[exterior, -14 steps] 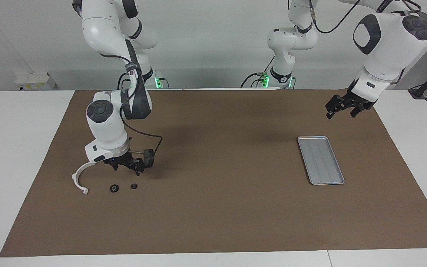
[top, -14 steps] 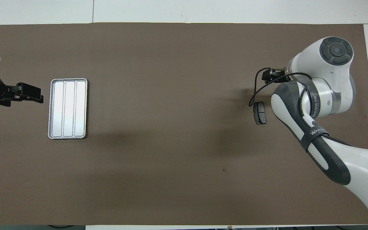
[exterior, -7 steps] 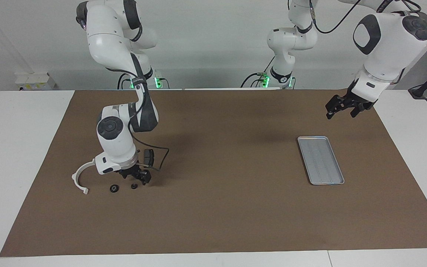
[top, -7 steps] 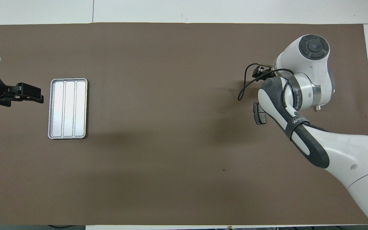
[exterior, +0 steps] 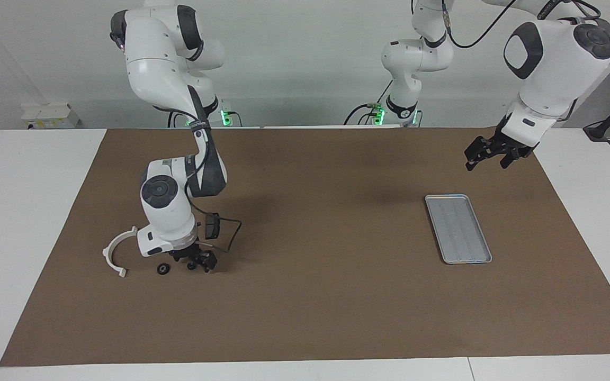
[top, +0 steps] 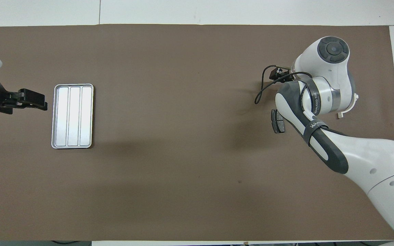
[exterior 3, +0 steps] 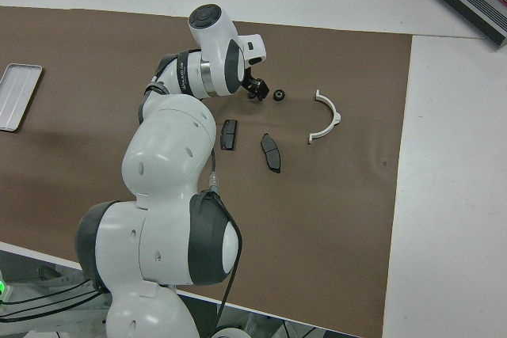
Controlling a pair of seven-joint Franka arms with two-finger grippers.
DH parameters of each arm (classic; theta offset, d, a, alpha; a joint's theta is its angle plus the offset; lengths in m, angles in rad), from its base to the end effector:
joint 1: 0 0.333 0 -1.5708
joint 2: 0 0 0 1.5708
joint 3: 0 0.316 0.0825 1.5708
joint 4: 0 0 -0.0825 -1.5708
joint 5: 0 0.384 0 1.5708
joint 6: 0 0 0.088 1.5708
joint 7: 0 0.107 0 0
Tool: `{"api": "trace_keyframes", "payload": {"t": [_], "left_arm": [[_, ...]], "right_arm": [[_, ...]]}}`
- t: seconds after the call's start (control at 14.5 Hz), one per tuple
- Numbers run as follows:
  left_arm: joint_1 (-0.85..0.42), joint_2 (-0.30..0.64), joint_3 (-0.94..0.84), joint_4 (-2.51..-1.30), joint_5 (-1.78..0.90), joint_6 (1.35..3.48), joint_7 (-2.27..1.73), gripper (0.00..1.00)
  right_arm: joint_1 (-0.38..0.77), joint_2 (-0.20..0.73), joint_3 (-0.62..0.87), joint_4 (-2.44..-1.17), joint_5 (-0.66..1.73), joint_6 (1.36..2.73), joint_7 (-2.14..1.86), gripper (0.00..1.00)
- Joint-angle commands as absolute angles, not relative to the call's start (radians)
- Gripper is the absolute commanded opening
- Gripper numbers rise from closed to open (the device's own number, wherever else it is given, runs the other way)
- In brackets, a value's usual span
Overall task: Pick bearing gear from pile to tray
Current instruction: 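Close the right gripper on the black bearing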
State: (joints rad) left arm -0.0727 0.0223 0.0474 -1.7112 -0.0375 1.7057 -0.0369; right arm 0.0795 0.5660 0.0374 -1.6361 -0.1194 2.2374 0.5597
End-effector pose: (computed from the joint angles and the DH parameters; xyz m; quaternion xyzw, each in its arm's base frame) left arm 0.5665 -0.0181 0.5570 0.9997 0.0086 -0.0144 0.0176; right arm 0.6857 0.0737 0.2919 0.9815 -0.1871 0.0295 0.0295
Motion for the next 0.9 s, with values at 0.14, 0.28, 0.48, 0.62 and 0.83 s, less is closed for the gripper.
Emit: {"api": "trace_keyframes", "payload": {"t": [0.14, 0.28, 0.48, 0.62, 0.83], "left_arm": [[-0.083, -0.025, 0.052, -1.775, -0.040, 1.750, -0.051, 1.00], [-0.083, -0.025, 0.052, -1.775, -0.040, 1.752, -0.051, 1.00], [-0.083, -0.025, 0.052, -1.776, -0.041, 1.753, -0.051, 1.00], [-0.083, -0.026, 0.052, -1.779, -0.041, 1.753, -0.049, 1.00], [-0.081, -0.026, 0.052, -1.781, -0.040, 1.753, -0.048, 1.00]], "right_arm": [[0.067, 0.597, 0.048, -1.617, -0.140, 2.284, 0.580, 0.93], [0.066, 0.603, 0.048, -1.618, -0.143, 2.293, 0.580, 0.91], [0.066, 0.603, 0.048, -1.617, -0.141, 2.292, 0.580, 0.89], [0.066, 0.603, 0.048, -1.618, -0.140, 2.292, 0.580, 0.84], [0.064, 0.603, 0.048, -1.618, -0.129, 2.280, 0.580, 0.74]]}}
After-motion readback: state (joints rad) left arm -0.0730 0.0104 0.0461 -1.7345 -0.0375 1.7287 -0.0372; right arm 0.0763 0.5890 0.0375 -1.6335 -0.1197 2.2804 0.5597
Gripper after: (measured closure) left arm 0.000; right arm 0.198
